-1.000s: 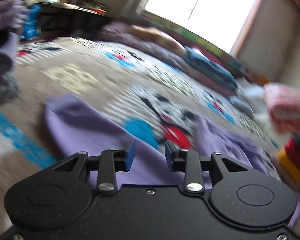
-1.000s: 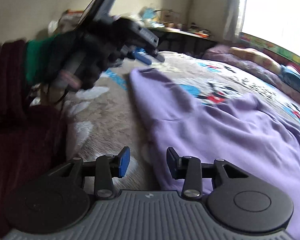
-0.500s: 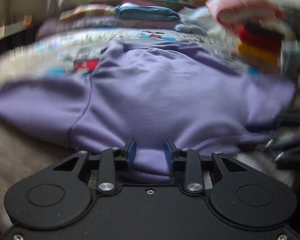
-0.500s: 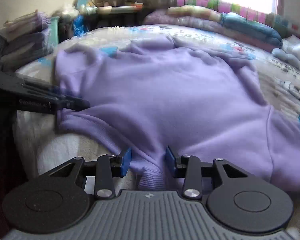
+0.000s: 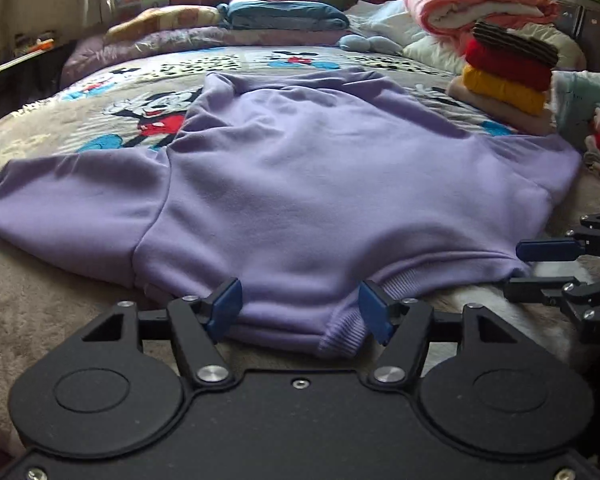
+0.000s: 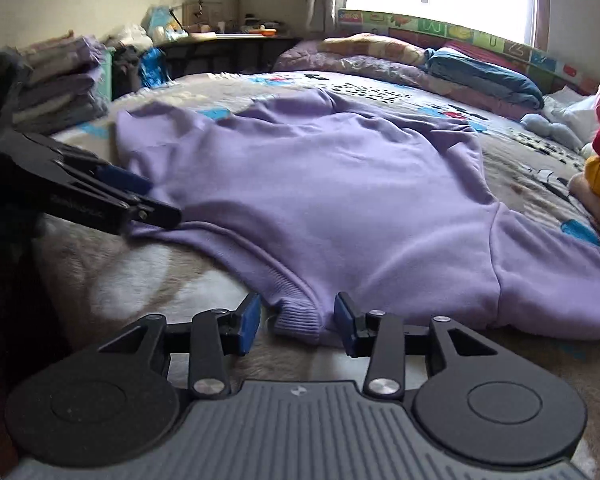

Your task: Fold clothes

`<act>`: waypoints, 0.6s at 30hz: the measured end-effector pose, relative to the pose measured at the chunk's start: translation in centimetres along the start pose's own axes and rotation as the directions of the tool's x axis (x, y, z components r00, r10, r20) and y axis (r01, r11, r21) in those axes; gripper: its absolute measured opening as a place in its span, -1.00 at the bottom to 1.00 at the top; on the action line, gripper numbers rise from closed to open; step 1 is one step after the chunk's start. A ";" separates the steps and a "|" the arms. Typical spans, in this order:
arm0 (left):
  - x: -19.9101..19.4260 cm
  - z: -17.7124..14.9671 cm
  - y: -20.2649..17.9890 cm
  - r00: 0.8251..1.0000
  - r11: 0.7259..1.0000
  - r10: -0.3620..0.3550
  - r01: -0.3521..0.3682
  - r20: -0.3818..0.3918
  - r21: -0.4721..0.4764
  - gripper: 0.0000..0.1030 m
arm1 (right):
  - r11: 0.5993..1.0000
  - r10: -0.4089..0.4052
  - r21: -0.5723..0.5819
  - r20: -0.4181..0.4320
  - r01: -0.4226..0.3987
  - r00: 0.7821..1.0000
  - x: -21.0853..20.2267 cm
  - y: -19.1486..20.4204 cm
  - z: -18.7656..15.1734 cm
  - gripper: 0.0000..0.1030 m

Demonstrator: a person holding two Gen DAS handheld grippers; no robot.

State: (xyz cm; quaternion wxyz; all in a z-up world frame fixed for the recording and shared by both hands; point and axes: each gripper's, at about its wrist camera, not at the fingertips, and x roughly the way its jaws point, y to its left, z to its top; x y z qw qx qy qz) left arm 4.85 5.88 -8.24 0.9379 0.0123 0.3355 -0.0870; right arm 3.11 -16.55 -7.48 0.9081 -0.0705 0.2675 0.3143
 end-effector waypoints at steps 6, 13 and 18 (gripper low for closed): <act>-1.9 1.3 1.7 0.999 0.996 -0.035 0.036 0.012 -0.083 0.24 | 0.997 0.067 0.033 -0.037 -0.066 0.997 -1.4 -0.5 -0.6 -0.20; -0.4 4.8 5.3 1.000 0.990 -0.013 0.011 -0.010 -0.139 0.24 | 0.989 0.062 0.135 0.032 -0.066 0.998 -1.0 -3.7 2.4 -0.08; 2.1 7.7 7.1 1.000 0.995 0.018 -0.019 -0.010 -0.100 0.24 | 0.971 0.033 0.234 0.059 -0.046 0.998 0.9 -8.8 5.4 -0.06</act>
